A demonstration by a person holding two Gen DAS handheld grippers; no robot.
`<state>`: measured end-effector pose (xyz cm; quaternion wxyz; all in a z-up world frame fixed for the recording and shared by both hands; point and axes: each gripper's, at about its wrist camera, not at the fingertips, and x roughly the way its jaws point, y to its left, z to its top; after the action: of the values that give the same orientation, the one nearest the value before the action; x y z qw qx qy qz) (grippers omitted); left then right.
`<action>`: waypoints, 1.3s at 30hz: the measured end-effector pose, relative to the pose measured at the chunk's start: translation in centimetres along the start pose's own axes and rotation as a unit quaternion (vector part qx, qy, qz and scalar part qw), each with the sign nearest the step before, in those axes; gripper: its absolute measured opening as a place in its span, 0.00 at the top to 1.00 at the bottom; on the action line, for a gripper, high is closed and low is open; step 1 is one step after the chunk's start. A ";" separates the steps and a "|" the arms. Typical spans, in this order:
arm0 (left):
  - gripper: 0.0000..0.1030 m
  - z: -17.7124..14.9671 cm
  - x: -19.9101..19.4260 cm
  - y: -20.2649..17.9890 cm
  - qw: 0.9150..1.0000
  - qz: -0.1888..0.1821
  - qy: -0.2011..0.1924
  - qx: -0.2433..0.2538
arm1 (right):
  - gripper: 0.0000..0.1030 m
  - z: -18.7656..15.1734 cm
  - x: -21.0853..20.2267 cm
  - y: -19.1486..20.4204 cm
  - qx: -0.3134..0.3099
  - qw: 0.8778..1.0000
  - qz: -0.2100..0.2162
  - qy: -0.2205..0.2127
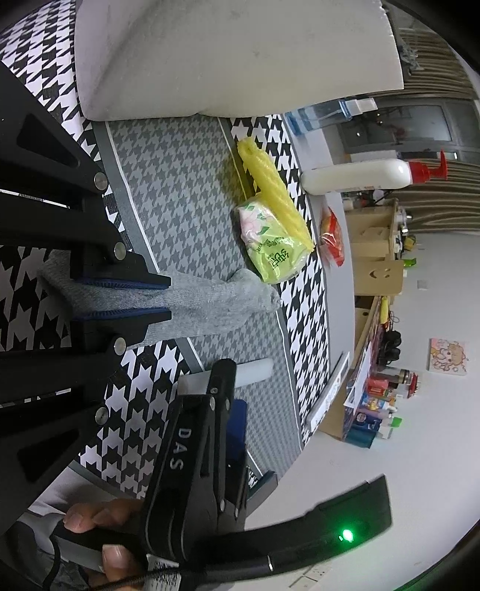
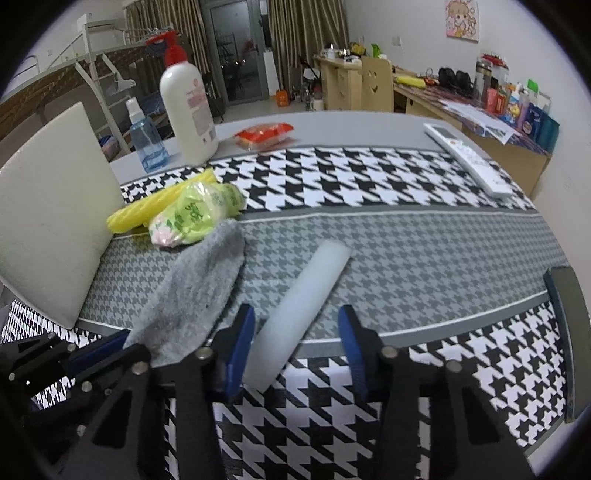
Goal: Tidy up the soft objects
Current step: 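Close the right tool on the white foam stick while the left tool holds the sock, then lift the sock with the left tool and the foam stick with the right tool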
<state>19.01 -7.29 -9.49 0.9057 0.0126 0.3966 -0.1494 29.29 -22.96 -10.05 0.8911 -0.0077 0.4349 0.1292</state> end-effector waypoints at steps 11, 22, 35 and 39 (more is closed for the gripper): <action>0.89 -0.1 -0.2 0.5 1.000 -0.016 -0.006 -0.011 | 0.68 0.3 0.5 0.8 0.004 1.000 -0.011 0.006; 0.90 -0.1 -0.7 0.2 0.999 -0.031 -0.018 -0.007 | 0.83 0.2 -0.4 0.4 0.011 1.000 0.001 -0.005; 0.90 0.4 -2.3 0.1 0.998 -0.047 -0.033 -0.001 | 0.83 -0.1 -3.1 -0.8 0.028 0.999 0.008 -0.041; 0.90 0.6 -2.8 0.0 0.998 -0.045 -0.037 0.004 | 0.83 -0.1 -3.6 -1.0 0.027 0.998 0.010 -0.049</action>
<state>17.66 -6.61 -7.04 0.9119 -0.0075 0.3627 -0.1919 27.34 -24.75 -7.38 0.9097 0.0274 0.3945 0.1266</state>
